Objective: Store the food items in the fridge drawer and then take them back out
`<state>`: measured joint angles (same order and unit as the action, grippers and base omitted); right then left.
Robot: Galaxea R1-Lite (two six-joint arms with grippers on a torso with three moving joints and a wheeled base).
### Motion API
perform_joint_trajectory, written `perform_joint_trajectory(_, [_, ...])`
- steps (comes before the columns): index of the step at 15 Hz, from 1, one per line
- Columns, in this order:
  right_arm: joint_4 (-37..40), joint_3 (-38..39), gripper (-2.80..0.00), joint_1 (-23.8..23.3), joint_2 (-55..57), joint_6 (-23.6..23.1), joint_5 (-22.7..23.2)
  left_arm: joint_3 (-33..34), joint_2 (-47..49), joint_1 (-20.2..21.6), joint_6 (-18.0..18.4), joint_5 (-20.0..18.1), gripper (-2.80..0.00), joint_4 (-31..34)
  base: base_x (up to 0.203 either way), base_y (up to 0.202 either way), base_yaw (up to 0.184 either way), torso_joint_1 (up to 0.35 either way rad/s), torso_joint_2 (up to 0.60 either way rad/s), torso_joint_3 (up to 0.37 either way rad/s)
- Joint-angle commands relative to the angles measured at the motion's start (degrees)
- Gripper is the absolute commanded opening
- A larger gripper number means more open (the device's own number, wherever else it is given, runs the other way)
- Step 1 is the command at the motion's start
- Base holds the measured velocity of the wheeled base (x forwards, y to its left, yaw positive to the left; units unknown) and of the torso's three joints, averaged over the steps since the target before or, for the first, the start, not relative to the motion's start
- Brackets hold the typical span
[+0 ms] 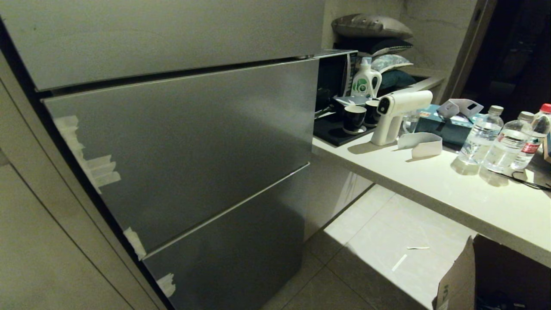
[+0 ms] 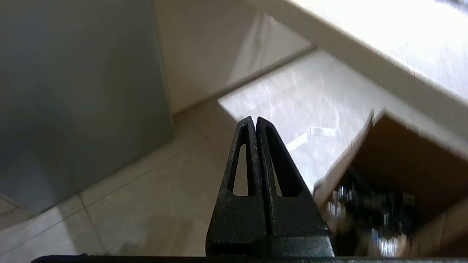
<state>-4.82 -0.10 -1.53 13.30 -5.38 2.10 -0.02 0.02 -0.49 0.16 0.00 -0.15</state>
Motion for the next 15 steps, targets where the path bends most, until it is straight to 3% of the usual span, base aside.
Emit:
perform_joint_trajectory(1, [0.3,1.7,-2.8,1.6,-6.5,-3.9,0.8,0.0,0.0,0.0,0.0,-0.1,-2.8,0.0,0.0,0.0,0.0,0.0,0.0,0.0])
perform_joint_trajectory(4, [0.4,1.8,-2.8,1.6,-13.8,-2.0,-0.4,0.0,0.0,0.0,-0.2,0.0,-2.8,0.0,0.0,0.0,0.0,0.0,0.0,0.0])
perform_joint_trajectory(9, [0.3,1.9,-2.8,1.6,-13.4,1.0,-1.6,0.0,-0.1,0.0,-0.3,0.0,-2.8,0.0,0.0,0.0,0.0,0.0,0.0,0.0])
perform_joint_trajectory(15, [0.3,1.9,-2.8,1.6,-13.4,1.3,-1.6,0.0,-0.1,0.0,-0.3,0.0,-2.8,0.0,0.0,0.0,0.0,0.0,0.0,0.0])
